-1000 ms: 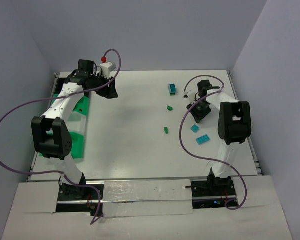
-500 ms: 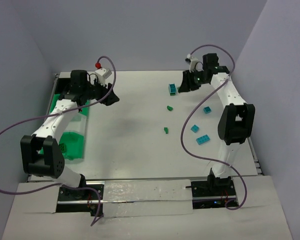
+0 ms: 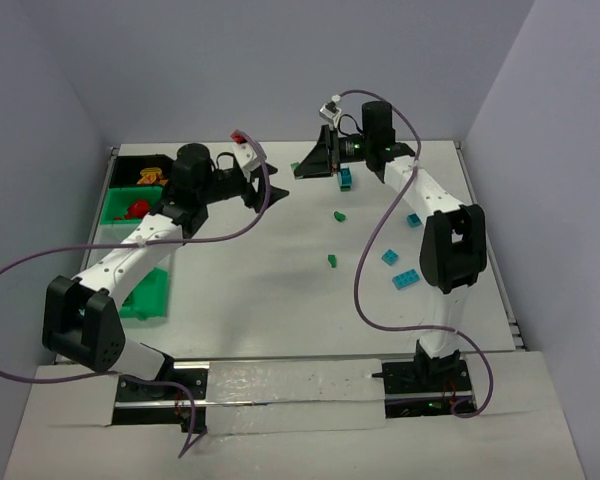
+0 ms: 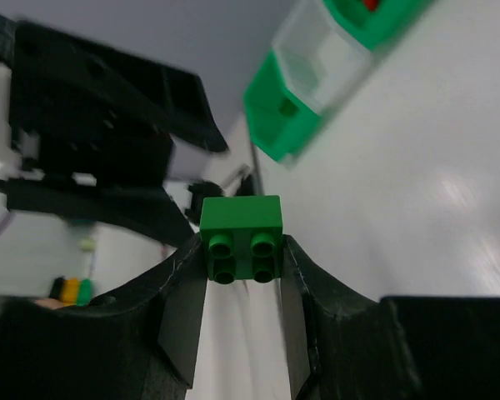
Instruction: Sort the legos into containers by color
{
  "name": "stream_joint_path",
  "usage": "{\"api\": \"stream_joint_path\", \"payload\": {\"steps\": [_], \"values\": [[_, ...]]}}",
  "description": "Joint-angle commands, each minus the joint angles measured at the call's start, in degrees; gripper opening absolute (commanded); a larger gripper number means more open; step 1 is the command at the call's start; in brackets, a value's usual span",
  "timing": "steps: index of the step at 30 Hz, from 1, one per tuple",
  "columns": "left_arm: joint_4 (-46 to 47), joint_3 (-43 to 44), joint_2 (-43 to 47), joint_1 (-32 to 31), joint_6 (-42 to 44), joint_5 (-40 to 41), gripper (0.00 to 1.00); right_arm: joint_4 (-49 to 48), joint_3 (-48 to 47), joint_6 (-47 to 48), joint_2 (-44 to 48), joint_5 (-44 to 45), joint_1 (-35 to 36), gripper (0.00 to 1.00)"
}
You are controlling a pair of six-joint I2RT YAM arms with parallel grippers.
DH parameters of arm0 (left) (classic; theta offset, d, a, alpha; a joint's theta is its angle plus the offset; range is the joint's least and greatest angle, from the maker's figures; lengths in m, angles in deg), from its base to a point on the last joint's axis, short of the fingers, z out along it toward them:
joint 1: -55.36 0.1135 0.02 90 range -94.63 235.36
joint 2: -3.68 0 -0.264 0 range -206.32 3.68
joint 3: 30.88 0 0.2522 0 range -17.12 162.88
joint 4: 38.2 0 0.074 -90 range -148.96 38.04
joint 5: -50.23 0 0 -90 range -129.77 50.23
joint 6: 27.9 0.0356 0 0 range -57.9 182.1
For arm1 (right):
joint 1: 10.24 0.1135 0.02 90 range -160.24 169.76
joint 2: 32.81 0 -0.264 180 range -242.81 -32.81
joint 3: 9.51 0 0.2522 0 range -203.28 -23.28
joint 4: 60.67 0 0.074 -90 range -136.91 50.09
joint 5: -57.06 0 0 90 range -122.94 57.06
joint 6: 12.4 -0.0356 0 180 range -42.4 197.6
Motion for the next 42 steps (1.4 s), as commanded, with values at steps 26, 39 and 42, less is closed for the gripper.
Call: {"api": "stream_joint_path", "payload": {"steps": [26, 39, 42], "values": [[5.33, 4.3, -4.21, -4.34, 5.13, 4.96, 0.08, -53.5, 7.47, -47.56, -0.81, -13.48, 3.73, 0.14], [-15.86, -1.82, 9.3, 4.97, 4.88, 3.18, 0.0, -9.08, 3.35, -17.38, 4.39, -2.24, -3.16, 1.0], [-31.24, 1.7, 11.85, 13.98, 5.85, 1.48, 0.0, 20.48, -3.14, 11.37, 7.33, 14.4, -5.07, 1.0]]}}
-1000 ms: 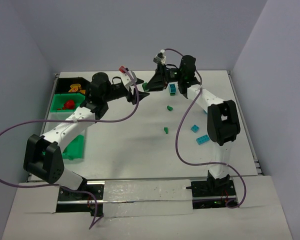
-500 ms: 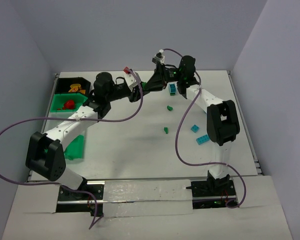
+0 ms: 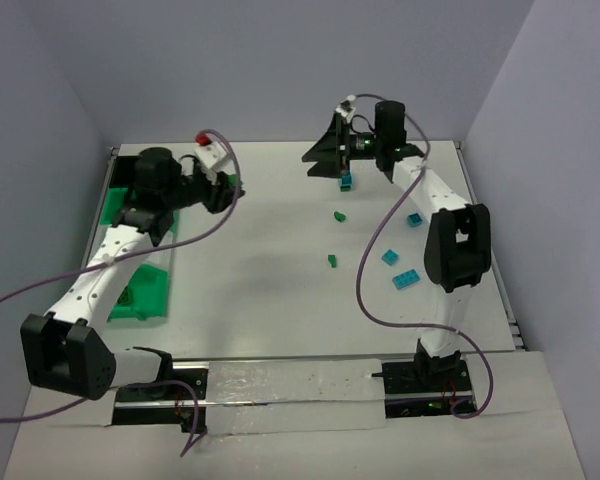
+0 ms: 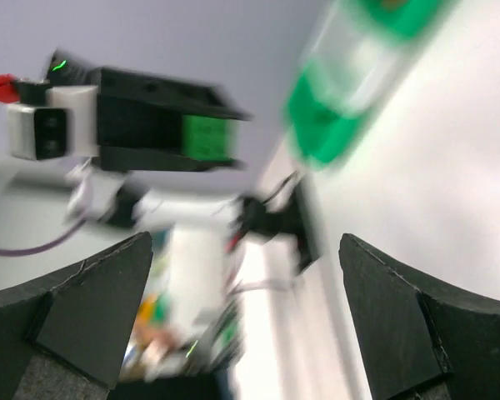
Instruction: Sort the legos into containers by color
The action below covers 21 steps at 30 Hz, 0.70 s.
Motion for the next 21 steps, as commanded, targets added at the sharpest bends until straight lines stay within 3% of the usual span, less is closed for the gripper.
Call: {"api": "stream_joint_path", "payload": {"steps": [1, 6, 11, 16, 21], "values": [[-22.43, 5.58, 5.05, 10.58, 1.26, -2.32, 0.0, 41.34, -8.81, 39.02, 8.33, 21.44, -3.51, 1.0], [-43.07, 8.94, 7.58, 21.56, 8.23, 3.34, 0.0, 48.69, -4.12, 55.55, 13.13, 36.16, -3.78, 1.0], [-56.65, 3.44, 9.6, 32.71, 20.07, 4.1, 0.0, 48.07, 2.35, 60.64, 14.9, 44.85, -3.75, 1.0], [-60.25, -2.69, 12.26, 38.61, 28.36, 8.71, 0.0, 47.63, 5.99, 62.88, 17.73, 49.46, -3.78, 1.0], [-59.31, -7.24, 15.05, 40.74, 24.74, 15.32, 0.0, 48.05, 8.96, 66.75, 19.42, 52.33, -4.46, 1.0]]}}
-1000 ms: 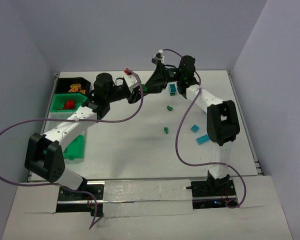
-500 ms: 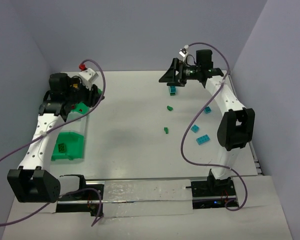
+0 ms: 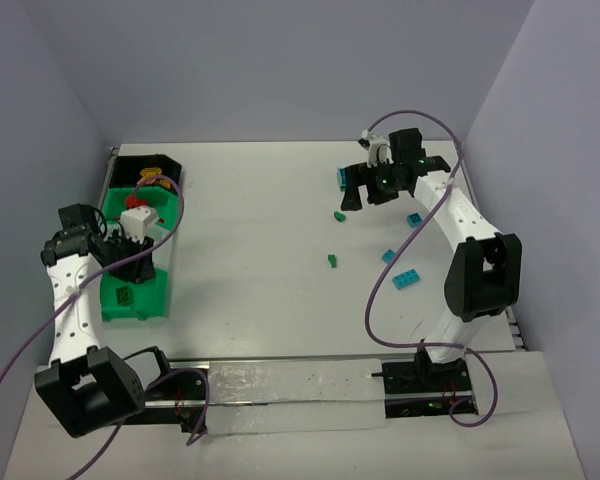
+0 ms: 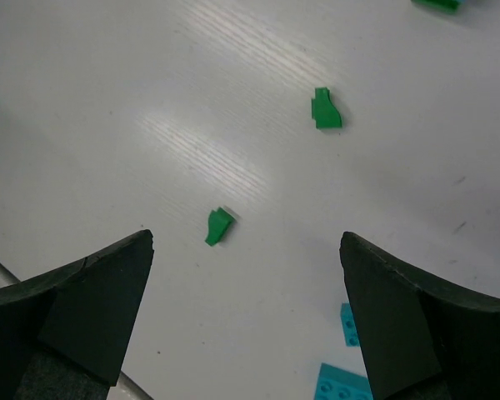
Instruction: Sort the legos into containers by color
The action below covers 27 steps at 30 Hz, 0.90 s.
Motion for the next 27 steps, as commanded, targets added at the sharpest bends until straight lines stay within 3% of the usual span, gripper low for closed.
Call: {"api": "stream_joint_path", "payload": {"steps": [1, 13, 27], "values": [[-3.21, -1.7, 3.74, 1.76, -0.58, 5.78, 0.0, 0.7, 0.51, 4.55, 3.87, 3.94, -0.73, 1.0], [6.24, -5.49, 2.85, 2.98, -16.22, 17.3, 0.02, -0.7, -2.98, 4.14, -1.27, 2.14, -1.28, 1.0], [11.43, -9.21, 0.39, 4.04, -19.95, 25.33, 0.18, 0.88, -10.0, 4.59, -5.65, 2.73, -1.28, 1.0]]}}
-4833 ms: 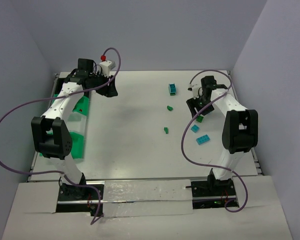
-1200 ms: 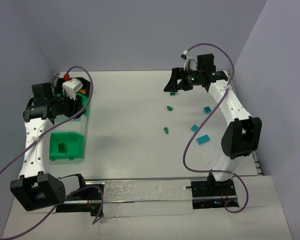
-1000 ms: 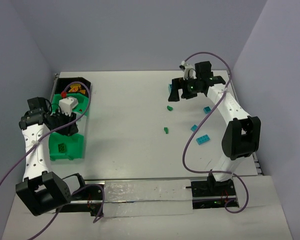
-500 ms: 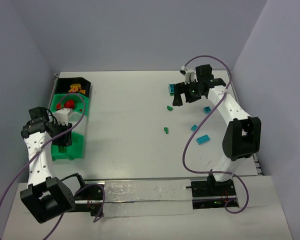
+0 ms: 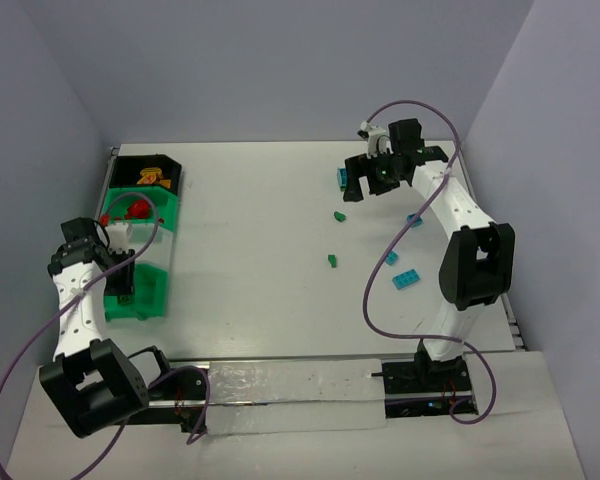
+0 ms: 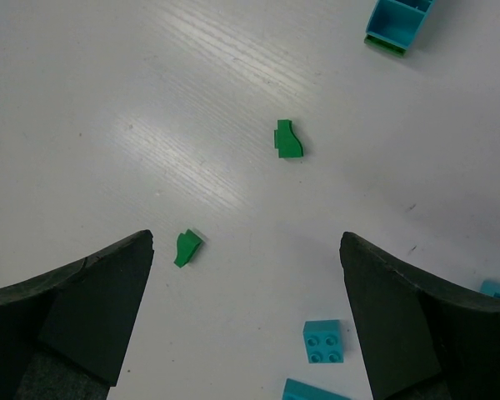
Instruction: Sort the legos into containers by color
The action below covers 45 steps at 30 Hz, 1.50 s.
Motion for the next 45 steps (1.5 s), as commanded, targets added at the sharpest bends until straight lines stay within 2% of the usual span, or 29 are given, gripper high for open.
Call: {"api": "stream_joint_path", "payload": {"steps": [1, 4, 6, 8, 11, 13, 19, 24, 30, 36, 42, 45], "values": [[4.11, -0.79, -0.27, 0.77, -1.29, 3.57, 0.2, -0.3, -4.27, 0.91, -1.02, 0.71, -0.38, 1.0], [5.15, -0.85, -1.41, 1.05, -0.56, 4.02, 0.31, -0.21, -6.0, 0.82, -2.26, 1.62, -0.38, 1.0], [5.25, -0.35, -2.08, 1.13, 0.03, 4.08, 0.44, -0.27, -7.36, 0.57, -3.08, 2.67, -0.38, 1.0], [4.83, 0.36, -2.25, 1.16, 0.39, 4.06, 0.51, -0.61, -7.93, 0.2, -3.66, 3.46, -0.38, 1.0], [4.06, 2.2, -1.68, 1.21, 1.14, 4.03, 0.7, -2.13, -9.93, -1.61, -5.79, 4.54, -0.38, 1.0], [3.79, 3.86, -1.59, 1.21, 1.58, 4.03, 0.74, -2.14, -12.91, -2.42, -7.4, 5.26, -0.38, 1.0], [3.15, 10.29, -1.0, 1.3, 1.93, 2.16, 0.77, -3.95, -18.09, -4.69, -11.06, 7.95, -0.21, 1.0], [8.77, 15.59, 1.81, 1.3, -1.81, -8.76, 0.77, -7.87, -19.1, -5.31, -13.56, 13.3, 1.56, 1.0], [18.48, 15.97, 0.84, 0.43, -10.2, -20.14, 0.76, -8.86, -22.35, -6.59, -19.24, 22.58, 4.35, 1.0], [24.84, 15.24, -0.39, -4.83, -12.48, -19.1, 0.75, -7.23, -27.17, -8.62, -26.62, 24.44, 4.73, 0.99], [26.2, 14.59, -3.16, -10.38, -12.65, -14.97, 0.75, -6.01, -31.27, -8.66, -32.34, 26.34, 5.24, 0.97], [26.62, 14.16, -3.78, -11.18, -13.35, -14.52, 0.75, -6.7, -32.55, -8.66, -33.93, 28.19, 5.24, 0.94]]}}
